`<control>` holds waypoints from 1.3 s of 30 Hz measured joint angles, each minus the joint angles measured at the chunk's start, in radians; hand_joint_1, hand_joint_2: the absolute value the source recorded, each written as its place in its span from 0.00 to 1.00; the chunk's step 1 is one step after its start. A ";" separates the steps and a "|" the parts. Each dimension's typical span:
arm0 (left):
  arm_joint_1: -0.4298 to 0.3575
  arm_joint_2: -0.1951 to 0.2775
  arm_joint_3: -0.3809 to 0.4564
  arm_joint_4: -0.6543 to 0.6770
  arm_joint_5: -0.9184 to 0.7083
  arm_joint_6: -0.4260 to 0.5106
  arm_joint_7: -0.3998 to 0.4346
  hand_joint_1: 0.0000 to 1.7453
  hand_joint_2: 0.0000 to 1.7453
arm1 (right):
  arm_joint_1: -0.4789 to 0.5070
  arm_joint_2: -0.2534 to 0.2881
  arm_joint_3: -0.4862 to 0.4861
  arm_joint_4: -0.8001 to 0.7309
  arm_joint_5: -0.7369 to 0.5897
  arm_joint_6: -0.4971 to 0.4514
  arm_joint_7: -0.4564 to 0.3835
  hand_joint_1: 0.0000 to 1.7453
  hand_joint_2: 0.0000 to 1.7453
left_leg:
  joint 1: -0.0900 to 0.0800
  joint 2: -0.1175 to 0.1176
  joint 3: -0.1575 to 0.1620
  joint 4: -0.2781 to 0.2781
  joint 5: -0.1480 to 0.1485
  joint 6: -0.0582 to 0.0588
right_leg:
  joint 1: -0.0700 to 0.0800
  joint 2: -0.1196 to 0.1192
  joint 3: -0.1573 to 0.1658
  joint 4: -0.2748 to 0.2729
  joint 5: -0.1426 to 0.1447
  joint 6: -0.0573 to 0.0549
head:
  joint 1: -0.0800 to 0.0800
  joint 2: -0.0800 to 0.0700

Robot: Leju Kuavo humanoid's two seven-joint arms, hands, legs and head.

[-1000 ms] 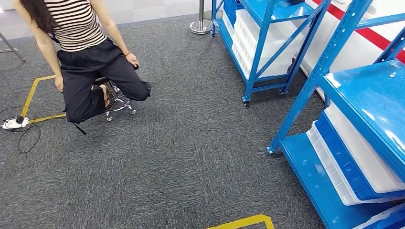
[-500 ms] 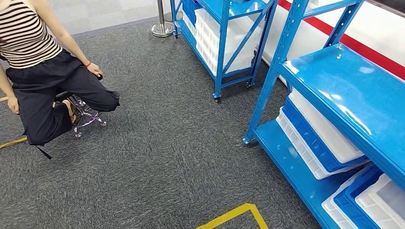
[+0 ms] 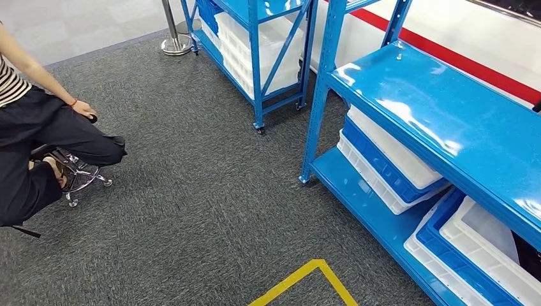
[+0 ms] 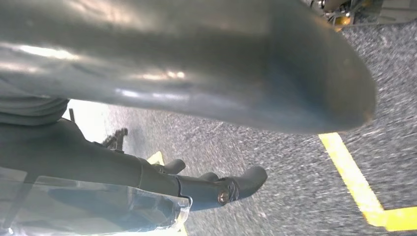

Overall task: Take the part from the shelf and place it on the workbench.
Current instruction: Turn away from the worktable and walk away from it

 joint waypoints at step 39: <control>0.003 -0.008 0.026 0.000 0.017 0.018 -0.003 0.00 0.00 | 0.000 -0.001 -0.006 0.000 0.016 0.003 -0.012 0.00 0.00 | 0.008 -0.115 -0.092 0.192 -0.067 -0.006 | 0.000 0.097 0.012 -0.010 0.008 -0.018 | -0.008 0.000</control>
